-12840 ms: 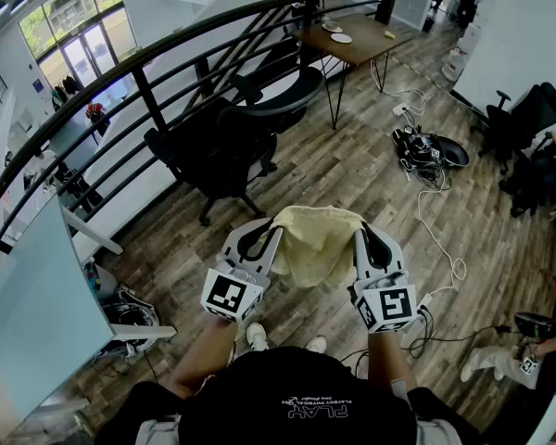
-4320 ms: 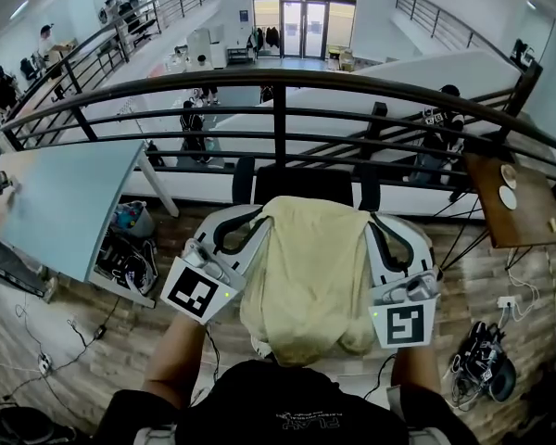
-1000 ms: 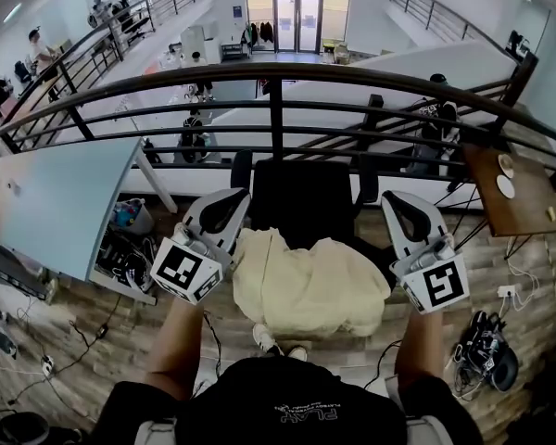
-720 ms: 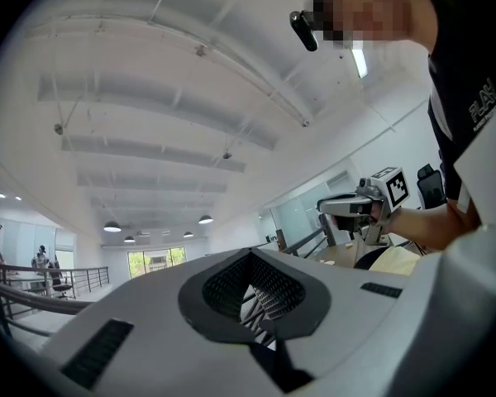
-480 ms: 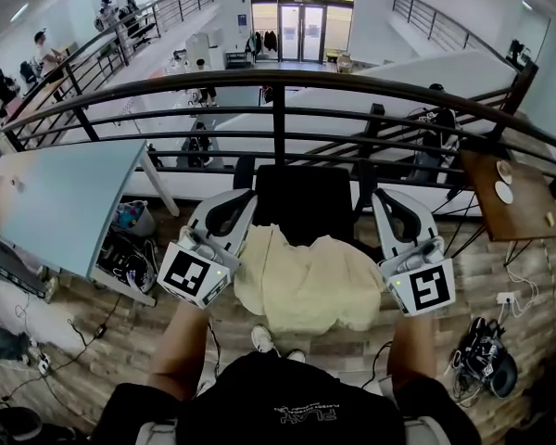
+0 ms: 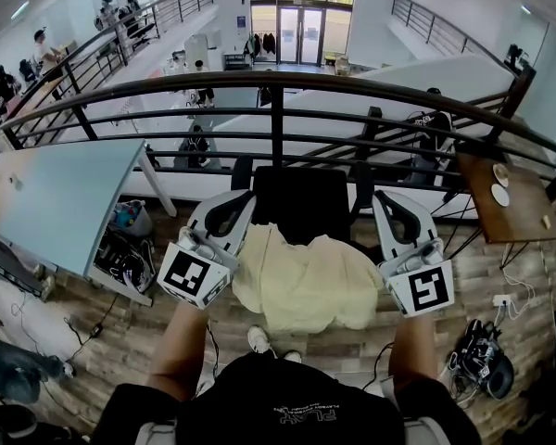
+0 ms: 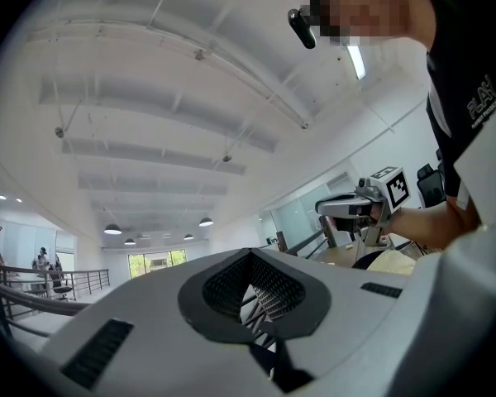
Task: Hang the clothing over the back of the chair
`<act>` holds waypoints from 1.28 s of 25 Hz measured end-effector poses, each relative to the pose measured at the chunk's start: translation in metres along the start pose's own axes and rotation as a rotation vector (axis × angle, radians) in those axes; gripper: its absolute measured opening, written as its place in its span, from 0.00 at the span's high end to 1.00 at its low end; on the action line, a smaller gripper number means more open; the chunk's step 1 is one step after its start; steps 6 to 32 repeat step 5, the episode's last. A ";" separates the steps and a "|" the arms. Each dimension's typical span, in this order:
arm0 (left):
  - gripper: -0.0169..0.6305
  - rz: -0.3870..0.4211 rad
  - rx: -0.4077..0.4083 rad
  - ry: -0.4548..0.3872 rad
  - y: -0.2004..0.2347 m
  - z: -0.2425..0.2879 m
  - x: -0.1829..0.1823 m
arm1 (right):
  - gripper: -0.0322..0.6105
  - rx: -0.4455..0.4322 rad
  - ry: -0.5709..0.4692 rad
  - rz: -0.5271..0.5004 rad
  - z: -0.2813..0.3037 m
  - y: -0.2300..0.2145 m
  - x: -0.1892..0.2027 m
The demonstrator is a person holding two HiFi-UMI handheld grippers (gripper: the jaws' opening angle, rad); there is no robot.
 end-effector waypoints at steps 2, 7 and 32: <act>0.95 0.005 -0.004 0.007 0.000 -0.001 0.000 | 0.92 -0.001 0.003 -0.004 0.000 0.000 -0.001; 0.95 0.011 -0.007 0.015 0.001 -0.003 -0.002 | 0.92 -0.005 0.008 -0.014 0.001 0.002 -0.002; 0.95 0.011 -0.007 0.015 0.001 -0.003 -0.002 | 0.92 -0.005 0.008 -0.014 0.001 0.002 -0.002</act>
Point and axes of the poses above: the fingertips, and each gripper's own axes: z forward along the fingers, y to its left, x out of its underside, the point moved 5 cm from there along -z, backward along the fingers, and after that the axes turned 2 degrees about -z, right-handed, at the moved point
